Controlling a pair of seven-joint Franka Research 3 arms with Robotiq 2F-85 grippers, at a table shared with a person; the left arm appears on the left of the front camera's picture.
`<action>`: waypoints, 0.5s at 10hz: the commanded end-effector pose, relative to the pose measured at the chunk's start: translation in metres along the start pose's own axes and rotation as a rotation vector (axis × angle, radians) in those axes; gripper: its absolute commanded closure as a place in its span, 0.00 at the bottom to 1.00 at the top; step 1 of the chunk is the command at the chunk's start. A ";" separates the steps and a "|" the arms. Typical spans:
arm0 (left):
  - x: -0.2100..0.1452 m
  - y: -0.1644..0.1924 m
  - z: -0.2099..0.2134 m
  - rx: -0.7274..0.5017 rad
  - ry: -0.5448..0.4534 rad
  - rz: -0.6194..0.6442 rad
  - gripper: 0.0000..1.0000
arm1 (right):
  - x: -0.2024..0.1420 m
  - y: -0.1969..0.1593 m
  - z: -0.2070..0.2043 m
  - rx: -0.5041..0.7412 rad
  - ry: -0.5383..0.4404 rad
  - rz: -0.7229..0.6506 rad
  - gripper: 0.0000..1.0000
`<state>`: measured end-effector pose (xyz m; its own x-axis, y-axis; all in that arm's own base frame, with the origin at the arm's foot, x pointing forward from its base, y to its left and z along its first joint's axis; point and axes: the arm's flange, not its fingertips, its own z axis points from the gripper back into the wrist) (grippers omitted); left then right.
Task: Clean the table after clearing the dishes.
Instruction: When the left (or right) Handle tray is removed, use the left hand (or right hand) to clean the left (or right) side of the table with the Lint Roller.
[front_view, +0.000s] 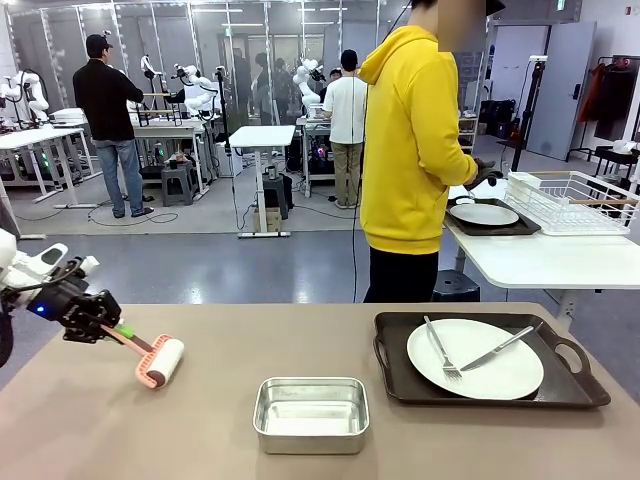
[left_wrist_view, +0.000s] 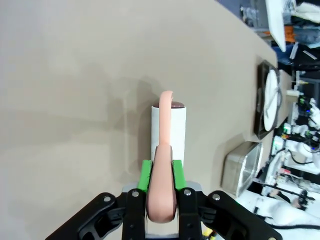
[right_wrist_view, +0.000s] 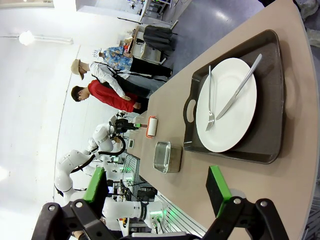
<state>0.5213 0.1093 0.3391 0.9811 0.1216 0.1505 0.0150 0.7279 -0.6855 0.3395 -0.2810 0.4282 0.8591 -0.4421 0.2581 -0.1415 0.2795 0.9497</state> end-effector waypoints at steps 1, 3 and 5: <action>0.011 0.044 0.012 0.148 -0.039 0.003 0.79 | -0.001 0.003 0.002 0.007 0.001 0.006 0.00; 0.013 0.067 0.045 0.223 -0.062 0.031 0.79 | -0.001 0.003 0.002 0.007 0.001 0.006 0.00; 0.011 0.080 0.069 0.303 -0.072 0.056 0.79 | -0.001 0.003 0.002 0.007 0.001 0.006 0.00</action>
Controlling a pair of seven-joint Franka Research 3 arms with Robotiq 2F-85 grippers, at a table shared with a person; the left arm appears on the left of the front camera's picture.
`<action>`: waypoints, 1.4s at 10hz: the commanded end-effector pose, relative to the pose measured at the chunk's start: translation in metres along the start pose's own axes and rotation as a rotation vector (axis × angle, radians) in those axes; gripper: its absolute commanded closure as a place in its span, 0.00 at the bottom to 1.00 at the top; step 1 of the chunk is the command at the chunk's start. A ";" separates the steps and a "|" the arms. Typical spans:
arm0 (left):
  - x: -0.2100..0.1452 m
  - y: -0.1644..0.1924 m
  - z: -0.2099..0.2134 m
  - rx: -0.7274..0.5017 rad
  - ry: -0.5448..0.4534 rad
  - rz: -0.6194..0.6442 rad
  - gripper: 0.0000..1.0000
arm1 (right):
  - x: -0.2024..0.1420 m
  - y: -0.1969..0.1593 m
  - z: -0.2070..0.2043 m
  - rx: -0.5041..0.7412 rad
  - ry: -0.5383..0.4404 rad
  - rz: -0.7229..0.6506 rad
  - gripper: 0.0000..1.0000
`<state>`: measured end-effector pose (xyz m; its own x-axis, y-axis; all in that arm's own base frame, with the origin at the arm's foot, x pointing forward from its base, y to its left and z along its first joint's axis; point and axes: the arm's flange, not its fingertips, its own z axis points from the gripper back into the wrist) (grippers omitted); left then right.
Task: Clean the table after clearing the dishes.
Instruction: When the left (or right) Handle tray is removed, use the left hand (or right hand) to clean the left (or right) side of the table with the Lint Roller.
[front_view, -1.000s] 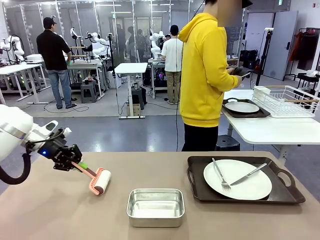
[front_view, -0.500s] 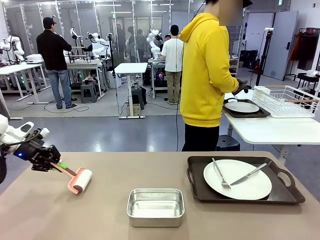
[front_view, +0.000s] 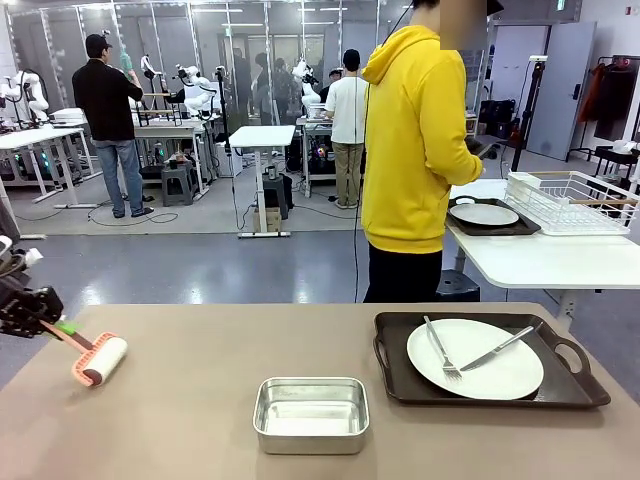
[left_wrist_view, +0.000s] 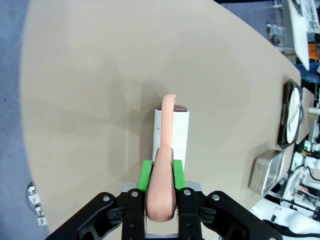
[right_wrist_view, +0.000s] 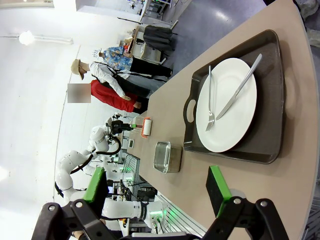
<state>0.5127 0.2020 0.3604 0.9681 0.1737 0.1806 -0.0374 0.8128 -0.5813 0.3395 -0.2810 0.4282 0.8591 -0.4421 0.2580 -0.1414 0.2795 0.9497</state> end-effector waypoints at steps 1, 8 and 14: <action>0.005 0.028 -0.004 0.195 -0.030 0.042 0.79 | -0.001 0.003 0.002 0.007 0.001 0.006 0.00; -0.006 -0.031 0.039 0.344 -0.069 0.044 0.79 | -0.001 0.003 0.002 0.007 0.001 0.006 0.00; -0.020 -0.151 0.050 0.536 -0.053 -0.010 0.79 | -0.001 0.003 0.002 0.007 0.001 0.006 0.00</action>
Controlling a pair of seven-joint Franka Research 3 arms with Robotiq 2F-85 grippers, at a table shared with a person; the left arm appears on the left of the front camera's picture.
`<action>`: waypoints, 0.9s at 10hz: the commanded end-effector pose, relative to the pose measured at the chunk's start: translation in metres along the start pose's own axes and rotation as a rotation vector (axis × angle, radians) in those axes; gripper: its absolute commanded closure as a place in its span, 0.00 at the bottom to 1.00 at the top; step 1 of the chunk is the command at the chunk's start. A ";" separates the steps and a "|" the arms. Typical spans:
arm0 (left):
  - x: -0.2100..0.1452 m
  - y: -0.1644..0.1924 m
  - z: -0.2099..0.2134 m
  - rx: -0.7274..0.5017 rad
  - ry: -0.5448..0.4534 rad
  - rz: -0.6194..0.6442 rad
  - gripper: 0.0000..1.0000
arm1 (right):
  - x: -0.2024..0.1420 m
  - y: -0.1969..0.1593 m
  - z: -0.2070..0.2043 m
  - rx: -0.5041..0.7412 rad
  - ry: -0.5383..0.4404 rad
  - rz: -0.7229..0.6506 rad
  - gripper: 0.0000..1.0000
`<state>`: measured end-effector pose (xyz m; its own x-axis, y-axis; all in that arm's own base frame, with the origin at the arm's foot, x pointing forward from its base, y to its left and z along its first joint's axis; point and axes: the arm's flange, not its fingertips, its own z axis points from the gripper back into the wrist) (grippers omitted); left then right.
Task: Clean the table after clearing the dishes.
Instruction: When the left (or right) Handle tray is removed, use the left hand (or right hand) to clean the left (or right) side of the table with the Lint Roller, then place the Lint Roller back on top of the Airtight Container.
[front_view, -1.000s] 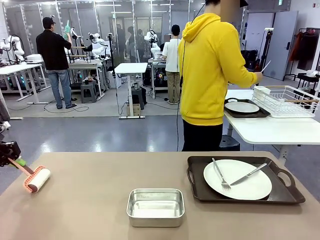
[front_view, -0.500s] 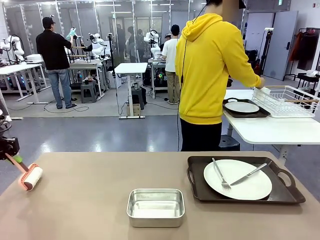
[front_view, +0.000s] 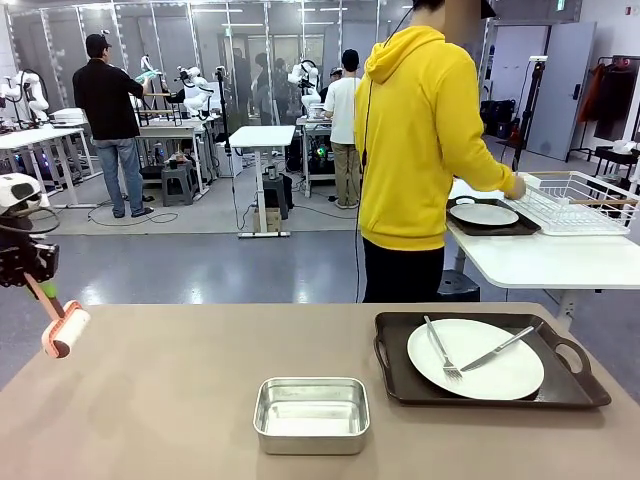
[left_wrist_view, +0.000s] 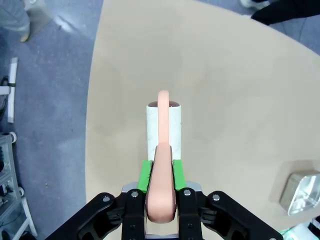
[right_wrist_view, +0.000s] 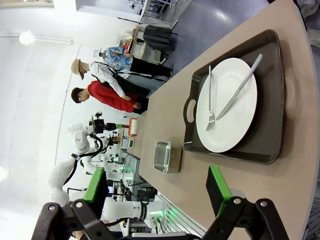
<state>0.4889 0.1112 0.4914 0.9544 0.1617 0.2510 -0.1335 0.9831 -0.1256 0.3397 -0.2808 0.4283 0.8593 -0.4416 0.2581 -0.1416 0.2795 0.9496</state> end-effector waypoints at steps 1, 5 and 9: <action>0.001 0.016 -0.003 -0.036 -0.004 -0.002 0.79 | -0.001 0.003 0.002 0.007 0.001 0.006 0.00; 0.001 0.016 -0.003 -0.036 -0.004 -0.002 0.79 | -0.001 0.003 0.002 0.007 0.001 0.006 0.00; 0.001 0.016 -0.003 -0.036 -0.004 -0.002 0.79 | -0.001 0.003 0.002 0.007 0.001 0.006 0.00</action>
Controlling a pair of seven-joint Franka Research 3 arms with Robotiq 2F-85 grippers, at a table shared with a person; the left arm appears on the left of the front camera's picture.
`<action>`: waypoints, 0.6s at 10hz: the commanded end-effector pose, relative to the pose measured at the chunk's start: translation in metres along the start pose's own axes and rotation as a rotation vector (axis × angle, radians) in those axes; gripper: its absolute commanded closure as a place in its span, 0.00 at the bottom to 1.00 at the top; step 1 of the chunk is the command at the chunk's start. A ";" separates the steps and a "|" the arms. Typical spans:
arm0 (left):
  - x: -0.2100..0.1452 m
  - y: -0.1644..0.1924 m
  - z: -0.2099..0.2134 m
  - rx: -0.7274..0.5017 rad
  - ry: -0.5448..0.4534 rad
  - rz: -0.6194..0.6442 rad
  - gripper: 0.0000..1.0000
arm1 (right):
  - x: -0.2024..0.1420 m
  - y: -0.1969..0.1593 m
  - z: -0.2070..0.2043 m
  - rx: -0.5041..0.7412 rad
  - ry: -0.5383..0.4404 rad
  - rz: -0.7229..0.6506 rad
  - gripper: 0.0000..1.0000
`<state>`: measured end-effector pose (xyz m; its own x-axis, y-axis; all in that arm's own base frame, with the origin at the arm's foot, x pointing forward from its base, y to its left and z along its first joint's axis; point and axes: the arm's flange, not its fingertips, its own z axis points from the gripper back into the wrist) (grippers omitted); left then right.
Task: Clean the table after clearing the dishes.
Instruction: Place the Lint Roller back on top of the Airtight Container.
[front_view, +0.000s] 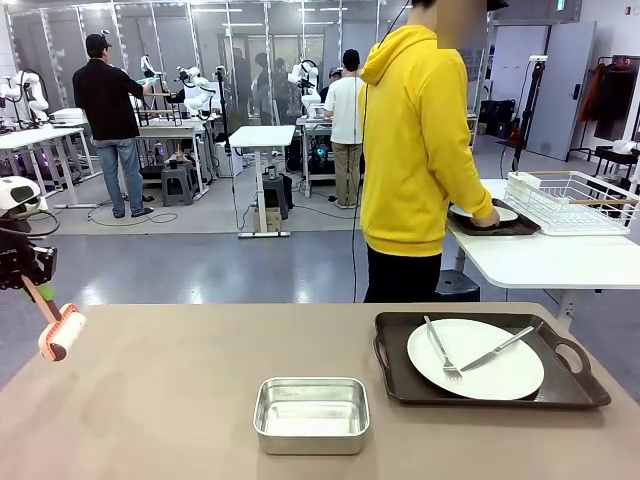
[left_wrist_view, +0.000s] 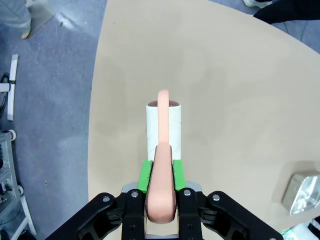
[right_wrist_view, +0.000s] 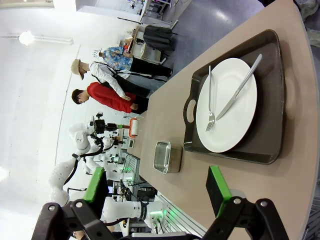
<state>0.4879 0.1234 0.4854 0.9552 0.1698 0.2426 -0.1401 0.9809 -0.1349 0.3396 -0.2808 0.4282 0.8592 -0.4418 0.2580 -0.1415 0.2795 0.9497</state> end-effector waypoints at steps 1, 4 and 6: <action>0.001 0.003 0.002 -0.028 -0.011 -0.011 0.79 | -0.001 0.003 0.002 0.007 0.001 0.006 0.00; 0.008 -0.025 0.010 0.015 -0.036 -0.182 0.79 | -0.001 0.003 0.002 0.007 0.001 0.006 0.00; 0.020 -0.090 0.018 -0.039 -0.044 -0.552 0.79 | -0.001 0.003 0.002 0.007 0.001 0.006 0.00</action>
<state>0.5069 0.0546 0.5107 0.9317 -0.2013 0.3025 0.2225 0.9742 -0.0371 0.3398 -0.2806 0.4282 0.8596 -0.4412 0.2579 -0.1416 0.2794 0.9497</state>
